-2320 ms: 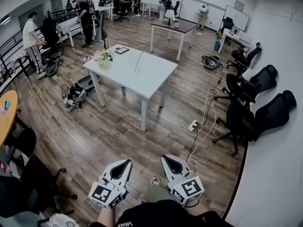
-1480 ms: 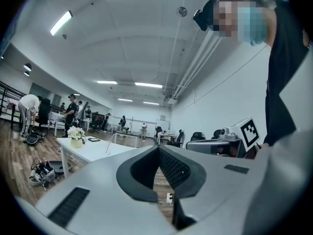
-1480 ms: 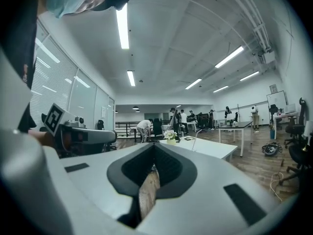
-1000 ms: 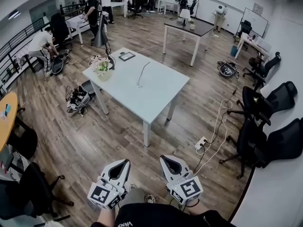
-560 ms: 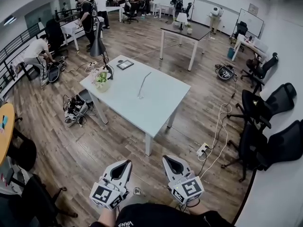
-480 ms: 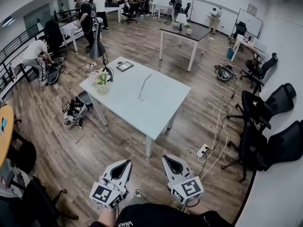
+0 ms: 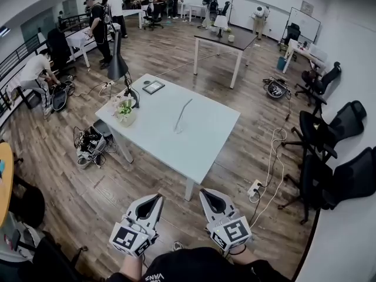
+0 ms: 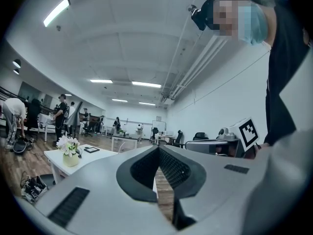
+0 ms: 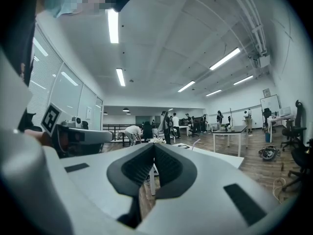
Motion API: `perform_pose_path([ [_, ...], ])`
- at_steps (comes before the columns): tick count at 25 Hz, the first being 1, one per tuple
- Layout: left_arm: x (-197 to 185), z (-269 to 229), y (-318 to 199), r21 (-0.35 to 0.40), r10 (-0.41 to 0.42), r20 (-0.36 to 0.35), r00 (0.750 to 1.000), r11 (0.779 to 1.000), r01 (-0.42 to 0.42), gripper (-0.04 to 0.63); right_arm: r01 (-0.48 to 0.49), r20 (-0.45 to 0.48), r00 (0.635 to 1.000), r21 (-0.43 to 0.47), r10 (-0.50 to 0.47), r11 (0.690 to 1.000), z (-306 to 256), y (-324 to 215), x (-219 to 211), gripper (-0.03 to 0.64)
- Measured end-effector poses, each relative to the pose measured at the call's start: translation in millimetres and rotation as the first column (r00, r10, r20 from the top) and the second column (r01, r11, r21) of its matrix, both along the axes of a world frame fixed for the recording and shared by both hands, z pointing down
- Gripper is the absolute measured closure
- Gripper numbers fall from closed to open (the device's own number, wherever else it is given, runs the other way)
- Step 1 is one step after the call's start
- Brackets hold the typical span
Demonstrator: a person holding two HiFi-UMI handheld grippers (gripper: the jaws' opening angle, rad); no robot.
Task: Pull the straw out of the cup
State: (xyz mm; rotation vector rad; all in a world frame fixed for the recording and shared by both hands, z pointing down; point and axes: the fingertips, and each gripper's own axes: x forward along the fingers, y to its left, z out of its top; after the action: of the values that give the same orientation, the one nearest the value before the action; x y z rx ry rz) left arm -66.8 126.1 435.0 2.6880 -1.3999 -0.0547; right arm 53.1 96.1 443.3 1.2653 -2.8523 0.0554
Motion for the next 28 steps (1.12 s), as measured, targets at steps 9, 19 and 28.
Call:
perform_pose_path([
  [9, -18, 12, -54, -0.027, 0.009, -0.015, 1.000, 1.000, -0.009, 0.594, -0.017, -0.015, 1.000, -0.031, 0.016, 0.999, 11, -53, -13, 0.600],
  [19, -26, 15, -137, -0.033, -0.007, -0.020, 1.000, 0.999, 0.007, 0.594, 0.011, -0.014, 1.000, -0.028, -0.011, 1.000, 11, -140, -26, 0.600],
  [28, -18, 18, -209, -0.033, -0.019, -0.023, 1.000, 0.999, 0.018, 0.594, 0.033, -0.016, 0.999, -0.029, -0.033, 0.999, 14, -212, -23, 0.600],
])
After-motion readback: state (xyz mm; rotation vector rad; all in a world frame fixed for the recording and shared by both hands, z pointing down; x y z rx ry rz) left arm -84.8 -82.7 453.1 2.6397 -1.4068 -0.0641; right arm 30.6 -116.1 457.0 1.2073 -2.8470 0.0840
